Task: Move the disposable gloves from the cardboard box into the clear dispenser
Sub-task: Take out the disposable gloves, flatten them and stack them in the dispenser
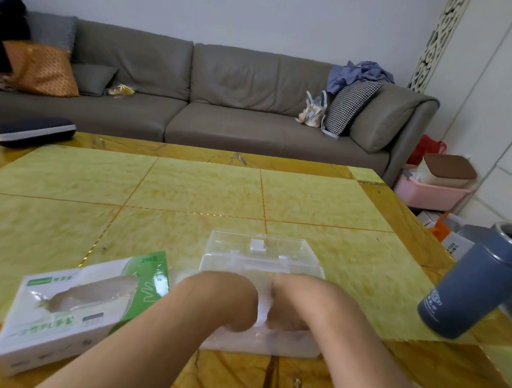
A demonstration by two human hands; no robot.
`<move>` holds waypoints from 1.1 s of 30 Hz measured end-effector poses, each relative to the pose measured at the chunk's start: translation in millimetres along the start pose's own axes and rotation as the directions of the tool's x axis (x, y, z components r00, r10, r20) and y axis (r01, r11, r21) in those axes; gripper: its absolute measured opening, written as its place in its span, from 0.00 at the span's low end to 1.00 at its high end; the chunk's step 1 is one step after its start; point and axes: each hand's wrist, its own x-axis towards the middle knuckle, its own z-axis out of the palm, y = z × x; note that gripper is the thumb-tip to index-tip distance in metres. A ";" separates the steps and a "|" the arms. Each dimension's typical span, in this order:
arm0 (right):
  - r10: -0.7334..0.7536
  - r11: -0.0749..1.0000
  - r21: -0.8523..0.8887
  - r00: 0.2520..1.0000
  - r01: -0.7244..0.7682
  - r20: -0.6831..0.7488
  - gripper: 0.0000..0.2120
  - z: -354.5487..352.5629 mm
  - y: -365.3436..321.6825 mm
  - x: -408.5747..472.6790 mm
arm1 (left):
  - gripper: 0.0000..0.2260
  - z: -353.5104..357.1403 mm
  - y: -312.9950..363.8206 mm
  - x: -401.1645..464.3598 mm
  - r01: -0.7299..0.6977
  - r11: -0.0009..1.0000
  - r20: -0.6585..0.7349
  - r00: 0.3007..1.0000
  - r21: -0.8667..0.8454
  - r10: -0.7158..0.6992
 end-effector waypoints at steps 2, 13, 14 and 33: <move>-0.019 1.000 0.002 0.998 0.019 -0.067 0.17 3.0 -2.0 -2.5 | 0.14 -0.7 2.5 -6.3 -0.019 0.997 -0.007 1.000 -0.078 0.019; 0.087 0.996 0.047 0.916 -0.074 -0.392 0.16 6.6 -12.5 -36.1 | 0.13 29.6 -35.5 -66.2 -0.286 0.931 -0.593 0.799 -0.228 0.100; 0.085 0.996 0.028 0.886 -0.081 -0.455 0.15 6.9 -14.8 -41.7 | 0.13 32.9 -46.9 -70.8 -0.306 0.918 -0.656 0.751 -0.252 0.070; -0.574 0.814 -0.206 0.701 0.543 -0.424 0.40 74.0 -144.1 -40.2 | 0.22 58.8 -180.1 -57.5 0.158 0.987 -0.329 0.931 -0.022 -0.156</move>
